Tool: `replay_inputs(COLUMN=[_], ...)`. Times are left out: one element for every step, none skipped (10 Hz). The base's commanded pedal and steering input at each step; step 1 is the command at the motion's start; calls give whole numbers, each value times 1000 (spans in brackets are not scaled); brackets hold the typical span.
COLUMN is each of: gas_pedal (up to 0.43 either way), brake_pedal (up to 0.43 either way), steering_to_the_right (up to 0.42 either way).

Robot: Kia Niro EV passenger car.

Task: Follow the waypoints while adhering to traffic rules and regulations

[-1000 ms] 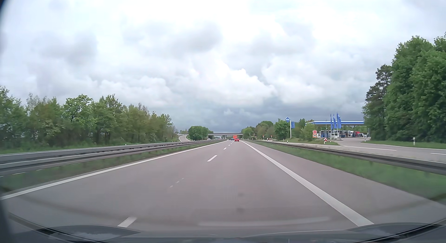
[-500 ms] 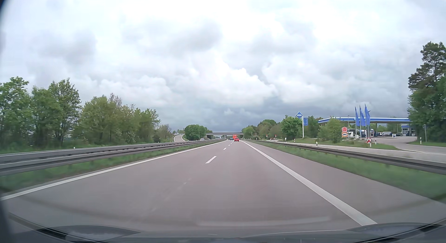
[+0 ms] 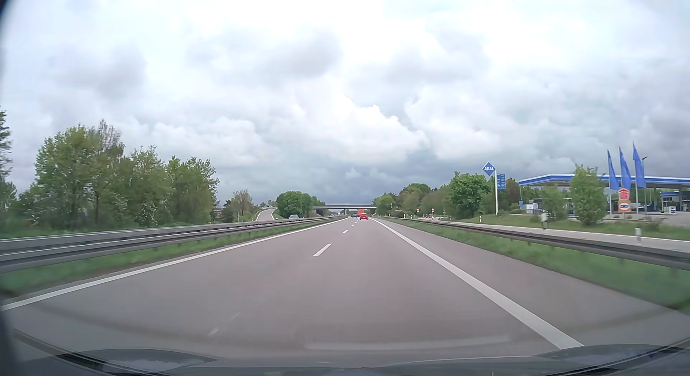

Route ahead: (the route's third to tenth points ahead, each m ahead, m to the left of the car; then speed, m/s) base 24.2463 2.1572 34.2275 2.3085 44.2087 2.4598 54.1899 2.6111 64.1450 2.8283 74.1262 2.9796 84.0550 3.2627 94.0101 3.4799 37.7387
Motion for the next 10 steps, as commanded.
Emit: replay_inputs(gas_pedal=[110, 110, 110, 110, 118, 130, 130, 130, 150, 150], brake_pedal=[12, 12, 12, 6, 12, 12, 12, 12, 12, 12], steering_to_the_right=[-2, -3, -2, -2, -1, -2, -1, -1, -2, -2])
